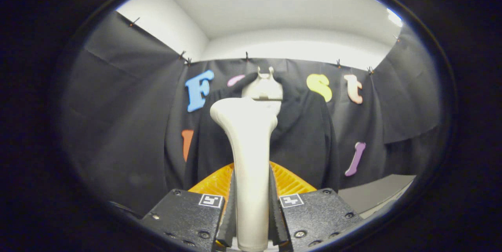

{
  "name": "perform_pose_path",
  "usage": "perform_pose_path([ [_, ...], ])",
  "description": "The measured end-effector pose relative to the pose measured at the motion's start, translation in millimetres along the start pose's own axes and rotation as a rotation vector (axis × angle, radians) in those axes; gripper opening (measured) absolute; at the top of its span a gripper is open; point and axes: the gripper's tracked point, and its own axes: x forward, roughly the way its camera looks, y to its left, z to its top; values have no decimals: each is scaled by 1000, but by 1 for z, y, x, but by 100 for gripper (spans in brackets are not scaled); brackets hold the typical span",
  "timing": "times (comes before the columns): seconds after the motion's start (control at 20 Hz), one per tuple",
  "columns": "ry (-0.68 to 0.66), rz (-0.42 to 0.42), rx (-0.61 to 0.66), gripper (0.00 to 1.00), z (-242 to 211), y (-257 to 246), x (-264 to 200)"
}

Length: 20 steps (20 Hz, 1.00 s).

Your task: Iron the clothes twice with a garment steamer, once on the left side and once on the right side.

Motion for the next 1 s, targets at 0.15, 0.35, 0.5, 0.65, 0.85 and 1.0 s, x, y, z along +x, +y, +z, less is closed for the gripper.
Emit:
perform_pose_path([
  [0.15,-89,15,-2,39,34,23,32],
  [0.35,-161,41,20,39,63,42,77],
  [0.5,-202,66,27,39,79,52,98],
  [0.65,-209,94,10,39,88,64,119],
  [0.85,-182,79,-59,39,83,66,142],
  [1.0,-141,81,-68,39,70,65,149],
])
